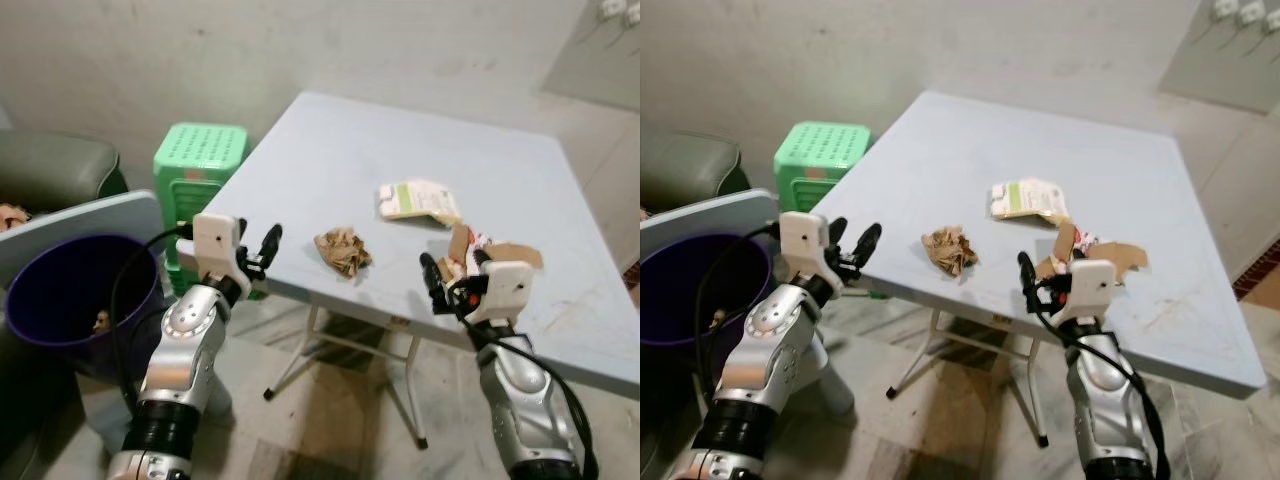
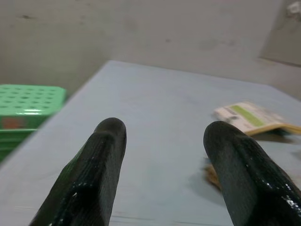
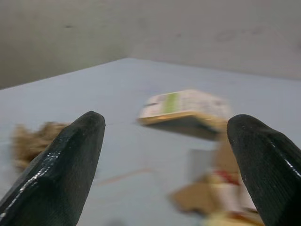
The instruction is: Picking trash to rubbish bin
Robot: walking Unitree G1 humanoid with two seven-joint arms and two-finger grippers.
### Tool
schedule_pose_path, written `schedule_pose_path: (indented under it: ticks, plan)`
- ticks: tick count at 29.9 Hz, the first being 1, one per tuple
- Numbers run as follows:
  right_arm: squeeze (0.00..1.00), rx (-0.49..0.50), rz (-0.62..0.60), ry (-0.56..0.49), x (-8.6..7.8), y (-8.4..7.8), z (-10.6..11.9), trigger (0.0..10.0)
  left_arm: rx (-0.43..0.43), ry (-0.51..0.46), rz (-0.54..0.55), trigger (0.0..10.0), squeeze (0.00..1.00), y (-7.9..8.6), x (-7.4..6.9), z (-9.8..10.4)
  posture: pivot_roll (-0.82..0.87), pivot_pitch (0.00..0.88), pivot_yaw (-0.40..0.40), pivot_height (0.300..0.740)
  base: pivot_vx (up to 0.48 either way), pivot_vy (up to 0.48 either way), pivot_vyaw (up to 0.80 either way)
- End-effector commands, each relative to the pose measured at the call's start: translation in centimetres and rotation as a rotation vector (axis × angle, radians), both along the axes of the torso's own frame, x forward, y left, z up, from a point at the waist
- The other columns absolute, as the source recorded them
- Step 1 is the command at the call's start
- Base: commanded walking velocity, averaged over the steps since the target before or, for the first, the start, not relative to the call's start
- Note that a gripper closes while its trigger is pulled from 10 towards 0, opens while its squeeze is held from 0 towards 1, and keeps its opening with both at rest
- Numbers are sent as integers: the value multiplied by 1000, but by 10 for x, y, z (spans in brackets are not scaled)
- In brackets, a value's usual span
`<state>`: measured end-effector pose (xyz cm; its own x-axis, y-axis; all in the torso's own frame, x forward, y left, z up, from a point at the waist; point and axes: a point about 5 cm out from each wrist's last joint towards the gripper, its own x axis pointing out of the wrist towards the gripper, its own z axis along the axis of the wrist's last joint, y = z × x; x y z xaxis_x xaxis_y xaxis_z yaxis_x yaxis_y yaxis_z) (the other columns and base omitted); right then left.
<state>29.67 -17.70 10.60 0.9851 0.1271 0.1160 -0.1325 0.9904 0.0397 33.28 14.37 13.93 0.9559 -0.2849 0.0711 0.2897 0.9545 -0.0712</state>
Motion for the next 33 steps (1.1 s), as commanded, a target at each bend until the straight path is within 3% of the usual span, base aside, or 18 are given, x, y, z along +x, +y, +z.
schedule_pose_path:
  ticks: [1,6,9,18,21,25,33]
  plan:
    - [0,-1,14,-2,1,3,2,10000,8,-10,2,10000,0,1,-1,1,-30,66,-77,740,0,0,0]
    - [0,-2,20,0,0,2,2,10000,15,-16,-33,10000,0,-4,-3,1,-28,69,-80,740,0,0,0]
    - [0,-18,57,21,0,4,0,10000,33,-26,-110,10000,0,-15,-7,1,-26,74,-83,740,0,0,0]
    - [0,-17,167,17,-7,12,3,10000,81,-16,-208,10000,0,-29,-5,-2,-33,111,-89,740,0,0,0]
    - [0,-8,204,12,-11,17,4,10000,98,-13,-222,10000,0,-30,-2,-3,-37,117,-88,740,0,0,0]
    - [0,43,315,14,-36,37,3,10000,146,-14,-271,10000,0,-30,11,3,-62,153,-75,740,0,0,0]
    - [0,54,322,31,-47,47,3,10000,183,1,-274,10000,0,-32,27,7,-88,187,-56,740,0,0,0]
